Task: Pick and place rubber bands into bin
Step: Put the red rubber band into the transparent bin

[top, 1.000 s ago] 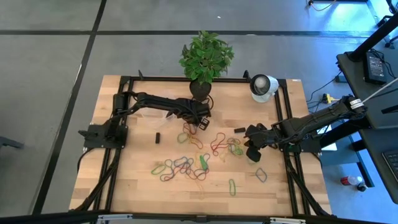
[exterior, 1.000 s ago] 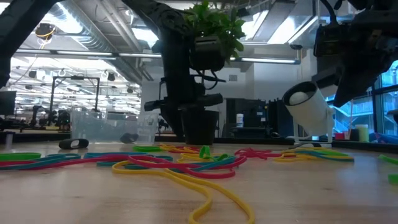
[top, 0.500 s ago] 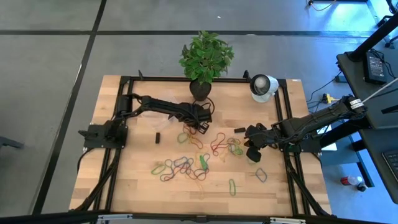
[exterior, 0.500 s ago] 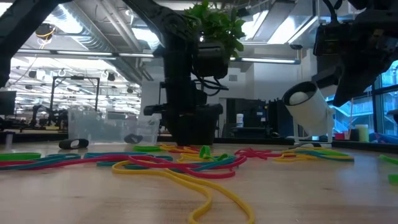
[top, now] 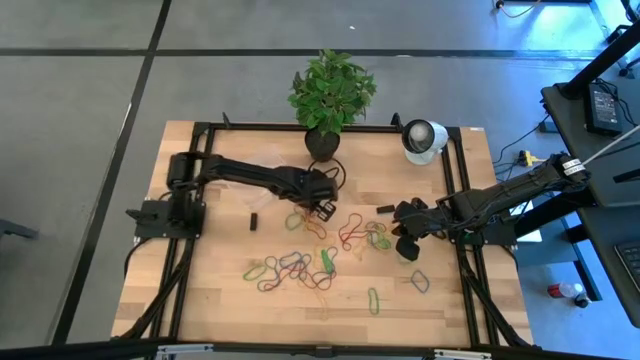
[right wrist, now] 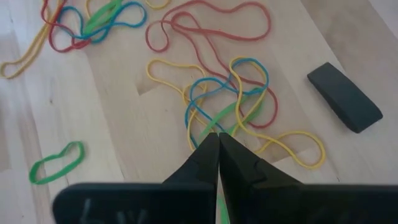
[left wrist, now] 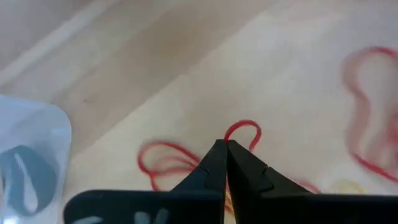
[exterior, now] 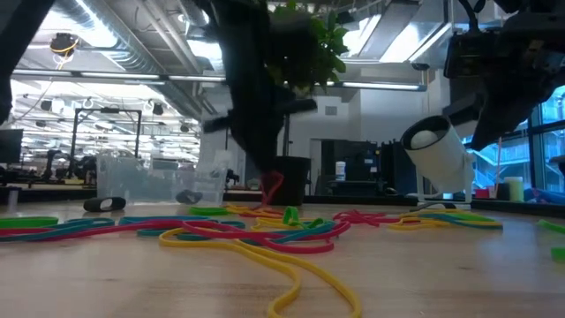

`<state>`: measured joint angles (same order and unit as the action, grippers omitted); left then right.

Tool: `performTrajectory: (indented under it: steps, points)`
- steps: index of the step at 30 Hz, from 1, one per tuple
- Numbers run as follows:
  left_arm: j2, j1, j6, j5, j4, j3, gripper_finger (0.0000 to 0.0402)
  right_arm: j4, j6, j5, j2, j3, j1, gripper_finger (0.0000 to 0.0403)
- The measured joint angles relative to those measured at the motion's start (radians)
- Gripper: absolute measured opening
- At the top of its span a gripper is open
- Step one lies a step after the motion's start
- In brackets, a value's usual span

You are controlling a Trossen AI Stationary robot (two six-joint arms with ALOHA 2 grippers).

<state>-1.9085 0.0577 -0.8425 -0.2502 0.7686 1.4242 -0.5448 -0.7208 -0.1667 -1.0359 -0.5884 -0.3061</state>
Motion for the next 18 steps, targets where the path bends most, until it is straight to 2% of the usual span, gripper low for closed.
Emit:
performTrajectory:
  steps: [11, 18]
  points:
    - [0.277, -0.08, 0.075, -0.161, 0.055, 0.002, 0.0002, 0.026, -0.008, -0.051, 0.0, 0.0, 0.0, 0.0017]
    - [0.444, -0.091, 0.164, -0.242, 0.102, 0.003, 0.0002, 0.131, -0.012, -0.063, -0.001, 0.0, 0.001, 0.0017]
